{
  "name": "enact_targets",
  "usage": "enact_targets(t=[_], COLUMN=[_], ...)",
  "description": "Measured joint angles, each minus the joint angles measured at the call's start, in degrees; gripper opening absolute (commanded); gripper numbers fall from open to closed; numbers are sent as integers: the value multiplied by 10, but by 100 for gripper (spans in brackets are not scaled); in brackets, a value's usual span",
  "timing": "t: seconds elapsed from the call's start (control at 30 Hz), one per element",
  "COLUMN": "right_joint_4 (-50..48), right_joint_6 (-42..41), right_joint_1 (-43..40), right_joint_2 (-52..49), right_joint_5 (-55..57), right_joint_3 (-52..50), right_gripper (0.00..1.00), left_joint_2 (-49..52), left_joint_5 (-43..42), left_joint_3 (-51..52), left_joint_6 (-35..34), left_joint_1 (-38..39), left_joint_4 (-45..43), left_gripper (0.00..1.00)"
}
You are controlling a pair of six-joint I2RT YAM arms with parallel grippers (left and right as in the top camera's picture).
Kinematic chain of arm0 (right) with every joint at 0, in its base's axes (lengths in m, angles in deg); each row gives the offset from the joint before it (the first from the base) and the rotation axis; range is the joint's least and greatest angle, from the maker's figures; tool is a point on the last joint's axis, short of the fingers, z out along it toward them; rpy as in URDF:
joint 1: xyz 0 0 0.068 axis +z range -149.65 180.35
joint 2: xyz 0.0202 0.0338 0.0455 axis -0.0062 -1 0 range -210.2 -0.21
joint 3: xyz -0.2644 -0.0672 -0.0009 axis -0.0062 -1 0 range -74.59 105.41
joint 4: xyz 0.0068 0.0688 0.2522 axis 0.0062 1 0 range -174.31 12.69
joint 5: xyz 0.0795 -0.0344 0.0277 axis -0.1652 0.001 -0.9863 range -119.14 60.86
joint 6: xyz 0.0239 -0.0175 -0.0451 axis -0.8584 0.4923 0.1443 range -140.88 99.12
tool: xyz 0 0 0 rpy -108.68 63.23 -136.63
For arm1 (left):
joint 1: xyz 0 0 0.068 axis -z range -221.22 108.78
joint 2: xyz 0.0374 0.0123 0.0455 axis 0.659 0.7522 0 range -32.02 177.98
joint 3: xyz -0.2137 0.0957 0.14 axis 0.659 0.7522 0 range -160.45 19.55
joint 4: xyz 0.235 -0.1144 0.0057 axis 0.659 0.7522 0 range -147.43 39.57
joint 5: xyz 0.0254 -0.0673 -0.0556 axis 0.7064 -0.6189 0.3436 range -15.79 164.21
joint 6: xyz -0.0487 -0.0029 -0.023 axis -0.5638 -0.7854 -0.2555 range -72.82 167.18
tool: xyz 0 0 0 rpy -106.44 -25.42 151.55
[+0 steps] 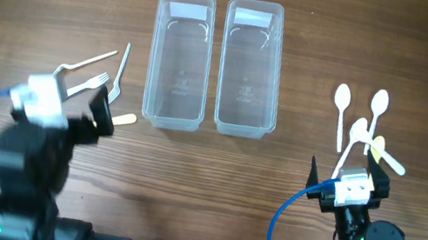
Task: Pack container
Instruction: 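Reach the left gripper to the white forks and grasp one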
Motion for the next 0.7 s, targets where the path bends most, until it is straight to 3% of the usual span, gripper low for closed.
enact_targets(t=[0.17, 0.27, 0.53, 0.6, 0.7], right_joint_4=[0, 0, 0, 0, 0], right_joint_6=[2, 3, 4, 4, 4], right_joint_1=[0, 0, 0, 0, 0], right_joint_2=[0, 0, 0, 0, 0], right_joint_5=[0, 0, 0, 0, 0], right_joint_3=[0, 0, 0, 0, 0], right_gripper=[100, 100, 100, 100, 100], left_joint_2=[232, 356, 553, 584, 620], left_joint_5=[21, 25, 27, 27, 28], left_joint_3=[-217, -296, -316, -316, -316], left_joint_6=[-1, -1, -1, -1, -4], left_joint_1=[0, 0, 0, -1, -1], left_joint_4=[144, 173, 155, 146, 131], left_gripper=[100, 100, 99, 85, 82])
